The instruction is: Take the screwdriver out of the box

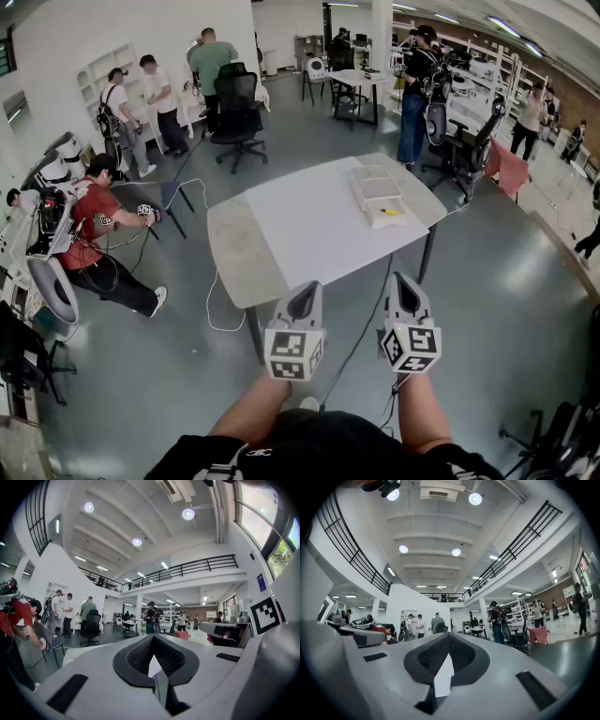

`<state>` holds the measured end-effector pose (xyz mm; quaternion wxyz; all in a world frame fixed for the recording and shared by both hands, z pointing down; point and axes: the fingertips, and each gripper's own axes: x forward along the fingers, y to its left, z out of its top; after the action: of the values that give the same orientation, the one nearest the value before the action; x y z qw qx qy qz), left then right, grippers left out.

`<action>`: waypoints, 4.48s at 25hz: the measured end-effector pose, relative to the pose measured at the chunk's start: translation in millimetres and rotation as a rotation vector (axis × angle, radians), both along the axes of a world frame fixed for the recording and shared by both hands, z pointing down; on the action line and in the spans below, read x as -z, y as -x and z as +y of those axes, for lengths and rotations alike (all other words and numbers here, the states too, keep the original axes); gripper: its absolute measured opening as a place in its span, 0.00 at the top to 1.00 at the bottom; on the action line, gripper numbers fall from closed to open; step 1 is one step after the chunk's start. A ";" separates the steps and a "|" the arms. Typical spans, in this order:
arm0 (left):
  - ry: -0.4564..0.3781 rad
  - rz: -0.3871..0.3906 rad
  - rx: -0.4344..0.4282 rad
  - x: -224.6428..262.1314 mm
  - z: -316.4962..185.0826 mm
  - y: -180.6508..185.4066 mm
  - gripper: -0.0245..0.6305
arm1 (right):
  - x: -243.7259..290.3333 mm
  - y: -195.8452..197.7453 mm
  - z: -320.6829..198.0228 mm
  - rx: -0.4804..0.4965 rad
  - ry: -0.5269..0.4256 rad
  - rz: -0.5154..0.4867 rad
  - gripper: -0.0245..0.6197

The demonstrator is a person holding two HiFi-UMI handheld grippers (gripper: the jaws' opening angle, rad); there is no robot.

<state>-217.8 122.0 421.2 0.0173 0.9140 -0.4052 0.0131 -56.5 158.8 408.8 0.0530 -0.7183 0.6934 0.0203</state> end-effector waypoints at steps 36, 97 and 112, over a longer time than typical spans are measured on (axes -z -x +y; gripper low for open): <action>0.000 0.051 -0.112 -14.8 -131.1 22.4 0.94 | -10.1 25.5 -113.3 -0.120 0.003 0.056 0.94; 0.107 -0.054 0.104 -36.7 -495.0 -380.7 0.94 | -107.5 -363.9 -512.8 0.425 0.344 0.230 0.94; 0.122 -0.068 0.121 -48.8 -501.3 -379.7 0.94 | -213.0 -360.0 -517.7 0.662 0.688 0.709 0.93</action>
<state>161.9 -379.3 470.0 0.0598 0.8841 -0.4585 0.0678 303.5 -358.9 621.8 -0.4143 -0.3892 0.8226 0.0153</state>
